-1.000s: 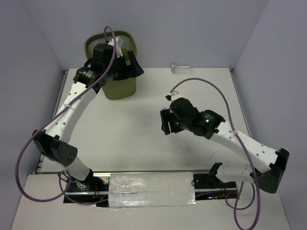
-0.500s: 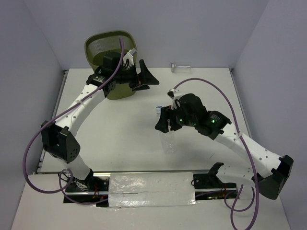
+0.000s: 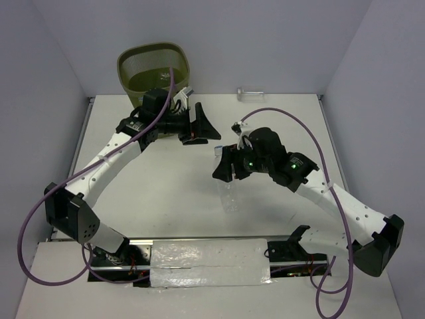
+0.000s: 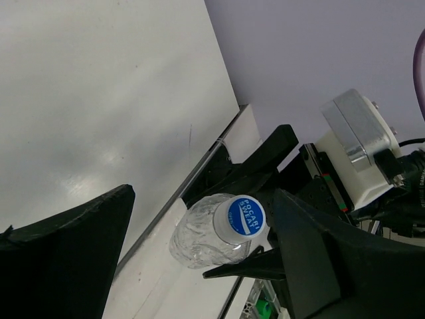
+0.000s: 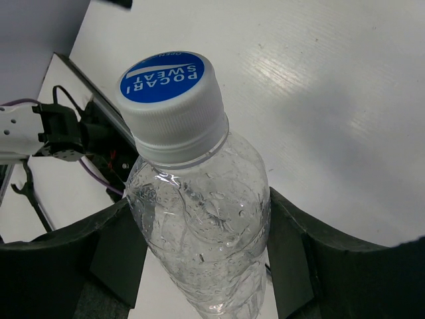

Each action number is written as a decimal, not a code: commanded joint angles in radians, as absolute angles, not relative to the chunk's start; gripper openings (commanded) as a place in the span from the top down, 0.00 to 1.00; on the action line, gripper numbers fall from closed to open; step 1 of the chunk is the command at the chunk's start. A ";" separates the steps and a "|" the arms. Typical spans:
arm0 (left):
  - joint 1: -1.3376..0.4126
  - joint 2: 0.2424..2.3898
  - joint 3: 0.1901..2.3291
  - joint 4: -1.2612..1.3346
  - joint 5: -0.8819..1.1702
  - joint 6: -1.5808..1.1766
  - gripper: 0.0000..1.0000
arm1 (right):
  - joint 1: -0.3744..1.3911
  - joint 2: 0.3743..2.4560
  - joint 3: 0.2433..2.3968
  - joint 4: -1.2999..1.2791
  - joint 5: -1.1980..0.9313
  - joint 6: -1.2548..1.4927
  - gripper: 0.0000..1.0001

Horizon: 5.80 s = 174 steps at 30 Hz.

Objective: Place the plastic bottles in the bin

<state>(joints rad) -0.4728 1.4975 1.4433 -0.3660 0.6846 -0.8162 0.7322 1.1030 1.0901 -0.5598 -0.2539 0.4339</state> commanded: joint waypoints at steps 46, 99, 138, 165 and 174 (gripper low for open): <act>-0.568 1.827 2.420 -0.908 -0.084 -0.408 1.00 | 0.700 0.847 1.494 -0.976 0.251 0.331 0.00; -0.190 1.810 2.072 -0.178 -0.315 -0.325 1.00 | 0.699 0.721 1.164 -0.835 0.465 0.540 0.00; -0.196 1.735 2.164 -0.475 -0.135 -0.333 0.01 | 0.135 2.134 1.788 -0.285 0.037 0.977 0.00; -0.195 1.710 2.163 -0.480 -0.161 -0.285 0.00 | 0.097 2.721 2.430 -0.127 0.100 1.347 0.00; -0.196 1.727 2.172 -0.486 -0.167 -0.282 0.01 | 0.098 2.789 2.494 -0.136 0.173 1.428 0.00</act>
<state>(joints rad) -0.1970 1.7302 2.1300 -0.5114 -0.1528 -0.3103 0.1020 2.7705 2.4546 -0.1555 0.1020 1.3941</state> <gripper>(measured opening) 0.994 0.995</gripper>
